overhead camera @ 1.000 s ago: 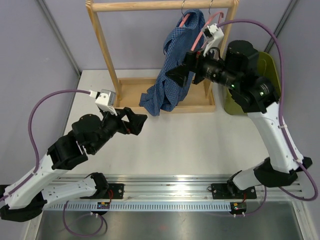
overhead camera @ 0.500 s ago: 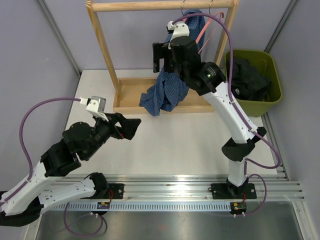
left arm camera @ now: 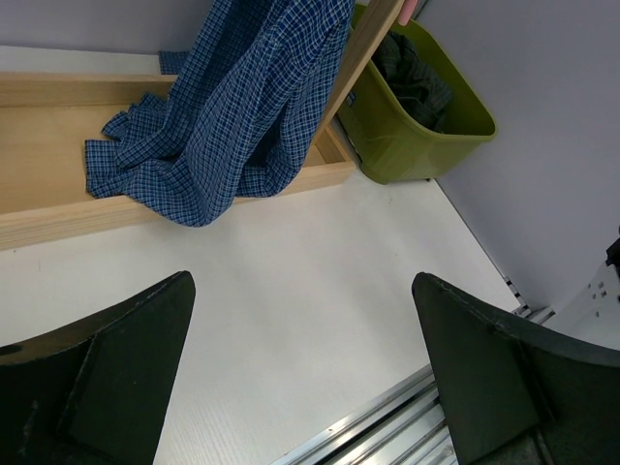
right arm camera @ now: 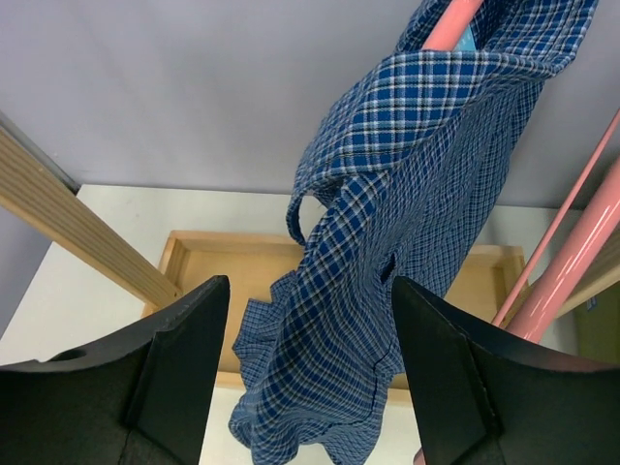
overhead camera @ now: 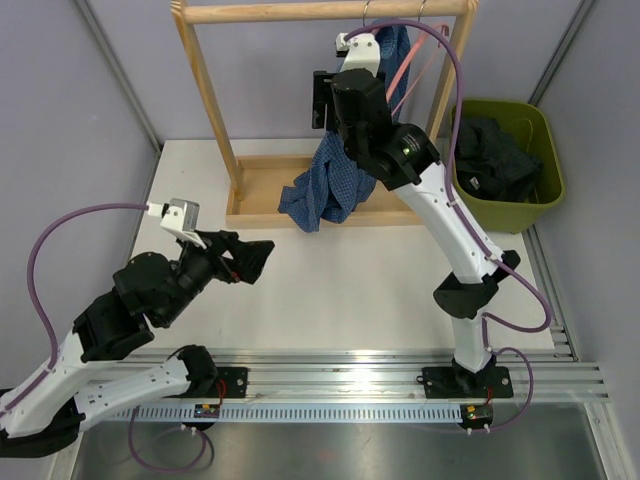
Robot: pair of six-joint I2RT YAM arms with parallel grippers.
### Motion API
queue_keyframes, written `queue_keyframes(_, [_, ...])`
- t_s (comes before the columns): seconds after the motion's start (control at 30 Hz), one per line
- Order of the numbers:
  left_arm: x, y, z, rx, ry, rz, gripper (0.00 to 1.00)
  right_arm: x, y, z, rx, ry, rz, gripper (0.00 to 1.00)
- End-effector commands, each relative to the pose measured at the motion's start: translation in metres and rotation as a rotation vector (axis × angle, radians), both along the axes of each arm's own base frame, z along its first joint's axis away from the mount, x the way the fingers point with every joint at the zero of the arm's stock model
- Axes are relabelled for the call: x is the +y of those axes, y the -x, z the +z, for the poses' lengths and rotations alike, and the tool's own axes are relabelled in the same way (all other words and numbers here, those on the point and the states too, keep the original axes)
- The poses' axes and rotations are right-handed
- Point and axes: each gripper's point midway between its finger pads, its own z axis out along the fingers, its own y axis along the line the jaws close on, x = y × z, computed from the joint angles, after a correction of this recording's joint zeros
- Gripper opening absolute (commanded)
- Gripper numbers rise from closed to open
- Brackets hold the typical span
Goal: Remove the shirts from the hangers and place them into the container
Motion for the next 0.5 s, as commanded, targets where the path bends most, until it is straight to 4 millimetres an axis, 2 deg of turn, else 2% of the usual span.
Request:
queue_keyframes(0.0, [0.005, -0.002, 0.007, -0.013, 0.044, 0.032, 0.99, -0.01, -0.008, 0.01, -0.023, -0.052, -0.036, 0.75])
queue_keyframes(0.03, [0.007, -0.002, 0.008, -0.016, 0.047, 0.035, 0.99, -0.009, -0.009, 0.009, -0.019, -0.05, -0.036, 0.75])
queue_keyframes(0.17, [0.007, -0.001, 0.006, -0.009, 0.05, 0.034, 0.99, -0.013, -0.014, 0.001, -0.005, -0.044, -0.062, 0.63])
queue_keyframes(0.2, [0.008, -0.001, 0.005, -0.01, 0.049, 0.036, 0.99, -0.015, -0.014, 0.002, -0.004, -0.05, -0.069, 0.55])
queue_keyframes(0.27, [0.009, 0.0, 0.005, -0.008, 0.049, 0.036, 0.99, -0.022, -0.016, -0.002, 0.008, -0.051, -0.082, 0.45])
queue_keyframes(0.3, [0.01, 0.0, 0.005, -0.01, 0.051, 0.039, 0.99, -0.024, -0.016, -0.002, 0.011, -0.057, -0.088, 0.36])
queue_keyframes(0.4, [0.011, 0.0, 0.005, -0.01, 0.055, 0.041, 0.99, -0.036, -0.016, -0.004, 0.019, -0.062, -0.119, 0.21])
queue_keyframes(0.47, [0.012, 0.001, 0.004, -0.009, 0.056, 0.041, 0.99, -0.045, -0.014, -0.006, 0.025, -0.056, -0.141, 0.17])
